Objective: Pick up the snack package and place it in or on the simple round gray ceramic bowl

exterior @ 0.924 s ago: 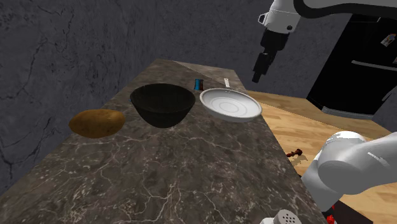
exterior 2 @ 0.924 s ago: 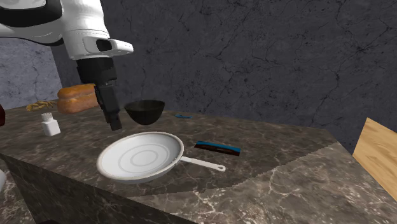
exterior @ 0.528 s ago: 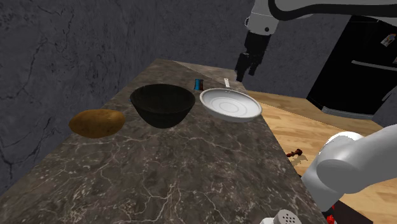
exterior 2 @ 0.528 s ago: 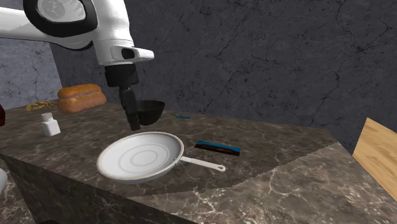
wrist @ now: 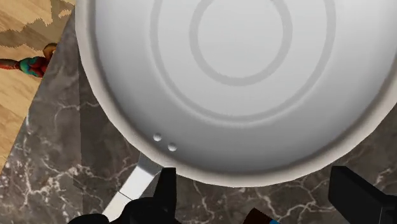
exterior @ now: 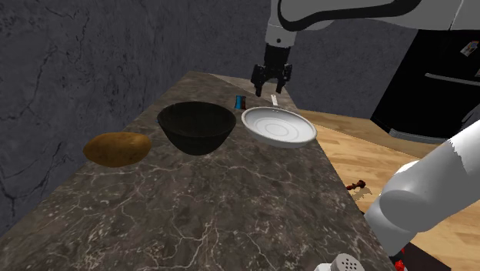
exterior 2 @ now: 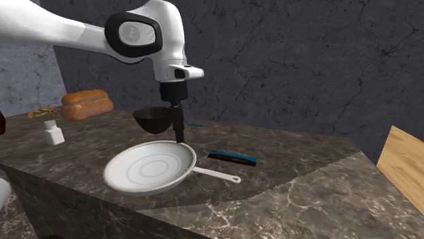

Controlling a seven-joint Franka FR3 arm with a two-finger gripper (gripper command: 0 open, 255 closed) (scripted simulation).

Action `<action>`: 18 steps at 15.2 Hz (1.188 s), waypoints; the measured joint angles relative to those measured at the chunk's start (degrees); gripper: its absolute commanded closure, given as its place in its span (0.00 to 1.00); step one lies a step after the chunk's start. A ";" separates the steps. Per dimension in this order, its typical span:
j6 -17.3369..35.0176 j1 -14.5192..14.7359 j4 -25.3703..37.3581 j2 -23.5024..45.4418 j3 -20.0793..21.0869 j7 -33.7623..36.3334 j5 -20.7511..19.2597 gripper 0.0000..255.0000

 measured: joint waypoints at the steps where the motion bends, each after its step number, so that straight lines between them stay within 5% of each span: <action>1: 0.05 -0.40 2.14 2.42 0.17 1.88 -0.06 0.00; 13: -0.44 -2.51 28.08 29.71 -0.98 22.31 -0.43 0.00; 18: 2.73 -2.54 26.59 31.45 -1.22 23.59 -0.40 0.00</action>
